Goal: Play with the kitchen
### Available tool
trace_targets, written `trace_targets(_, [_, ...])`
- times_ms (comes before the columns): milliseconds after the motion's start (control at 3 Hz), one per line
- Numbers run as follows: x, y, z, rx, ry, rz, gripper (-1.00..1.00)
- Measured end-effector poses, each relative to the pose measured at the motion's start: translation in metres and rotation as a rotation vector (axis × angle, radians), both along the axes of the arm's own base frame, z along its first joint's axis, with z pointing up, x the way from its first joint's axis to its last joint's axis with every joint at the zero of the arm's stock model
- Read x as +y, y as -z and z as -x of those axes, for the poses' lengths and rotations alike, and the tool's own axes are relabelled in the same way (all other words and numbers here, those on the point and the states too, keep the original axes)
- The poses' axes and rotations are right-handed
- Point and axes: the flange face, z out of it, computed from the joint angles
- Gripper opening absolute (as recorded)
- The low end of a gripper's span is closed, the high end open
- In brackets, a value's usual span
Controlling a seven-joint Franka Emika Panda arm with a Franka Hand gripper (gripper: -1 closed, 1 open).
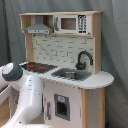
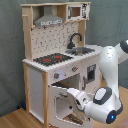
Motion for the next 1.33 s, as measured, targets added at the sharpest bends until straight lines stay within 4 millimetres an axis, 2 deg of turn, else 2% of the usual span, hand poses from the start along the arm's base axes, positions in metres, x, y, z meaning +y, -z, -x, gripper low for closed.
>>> trace_targets(667, [-0.031, 0.021, -0.005, 0.11, 0.125, 0.023, 1.0])
trace_targets(1000, [-0.053, 0.022, -0.019, 0.104, 0.209, 0.045, 1.0])
trace_targets(1333, [-0.071, 0.014, -0.025, 0.086, 0.246, 0.054, 1.0])
